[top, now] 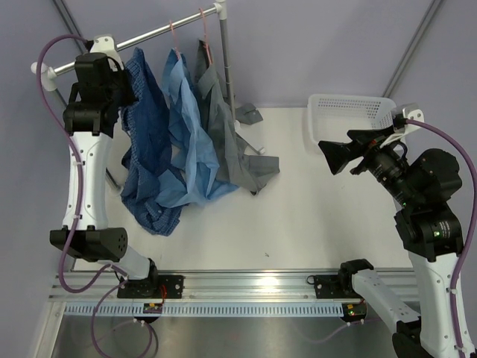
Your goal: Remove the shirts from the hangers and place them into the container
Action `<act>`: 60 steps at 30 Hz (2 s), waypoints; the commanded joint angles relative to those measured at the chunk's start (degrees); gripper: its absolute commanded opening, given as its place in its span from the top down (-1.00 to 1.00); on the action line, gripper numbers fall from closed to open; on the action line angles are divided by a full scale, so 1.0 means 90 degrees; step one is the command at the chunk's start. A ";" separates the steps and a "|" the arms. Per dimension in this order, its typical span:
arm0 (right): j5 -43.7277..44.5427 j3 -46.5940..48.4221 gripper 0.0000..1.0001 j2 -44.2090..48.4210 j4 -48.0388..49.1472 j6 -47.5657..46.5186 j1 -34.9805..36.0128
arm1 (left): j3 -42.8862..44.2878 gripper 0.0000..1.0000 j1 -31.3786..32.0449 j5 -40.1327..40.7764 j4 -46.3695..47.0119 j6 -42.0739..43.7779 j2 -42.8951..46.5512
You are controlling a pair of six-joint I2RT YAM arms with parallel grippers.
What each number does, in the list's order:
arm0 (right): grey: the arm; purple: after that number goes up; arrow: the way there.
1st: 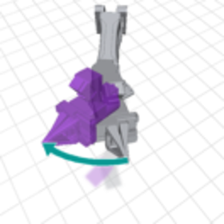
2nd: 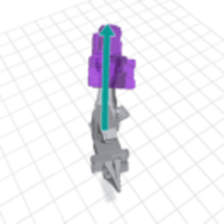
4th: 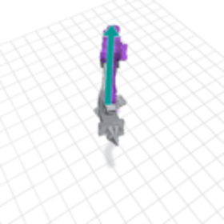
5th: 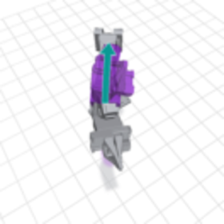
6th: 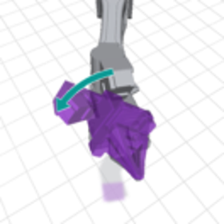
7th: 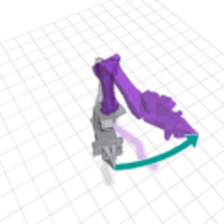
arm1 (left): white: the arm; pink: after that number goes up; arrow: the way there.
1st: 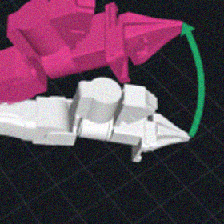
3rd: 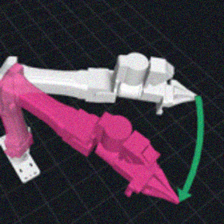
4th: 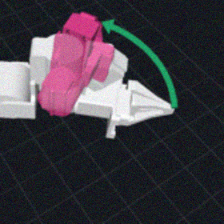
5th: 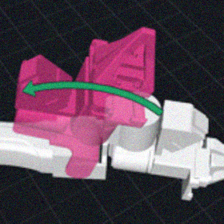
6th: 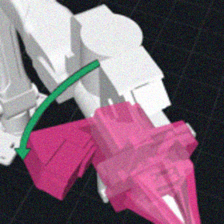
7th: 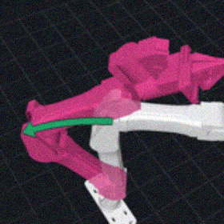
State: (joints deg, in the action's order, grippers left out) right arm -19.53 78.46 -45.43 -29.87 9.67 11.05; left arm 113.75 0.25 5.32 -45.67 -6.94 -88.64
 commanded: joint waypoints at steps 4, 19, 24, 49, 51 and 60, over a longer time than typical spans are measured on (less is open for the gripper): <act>-0.0193 -0.0036 -0.99 0.0038 0.0057 0.0000 0.0042 | 0.0691 1.00 -0.0018 -0.0532 0.0426 -0.0039 0.0717; -0.0233 0.0013 -0.99 -0.0098 0.0086 -0.0001 0.0042 | -0.2501 1.00 -0.0008 -0.1548 0.0319 -0.0869 0.2885; -0.0456 0.0121 -0.99 -0.0323 0.0086 0.0038 0.0042 | -0.2922 1.00 0.0079 -0.2143 -0.0013 -0.0869 0.3237; -0.1648 0.0521 -0.99 -0.1085 -0.0655 -0.0342 0.0042 | -0.0540 1.00 0.2189 -0.3579 -0.0052 -0.1016 0.1675; -0.1697 0.0560 -0.99 -0.1114 -0.0714 -0.0410 0.0042 | -0.0549 1.00 0.2189 -0.3793 -0.0043 -0.0968 0.1840; -0.1639 0.0638 -0.99 -0.1192 -0.0763 -0.0411 0.0032 | -0.0042 1.00 0.2189 -0.3893 -0.0043 -0.0918 0.2544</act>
State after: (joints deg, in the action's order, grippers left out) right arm -32.71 81.78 -56.07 -36.38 6.98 11.09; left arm 108.40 19.46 -26.00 -52.23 -16.27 -70.87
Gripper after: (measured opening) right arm 0.993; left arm 0.044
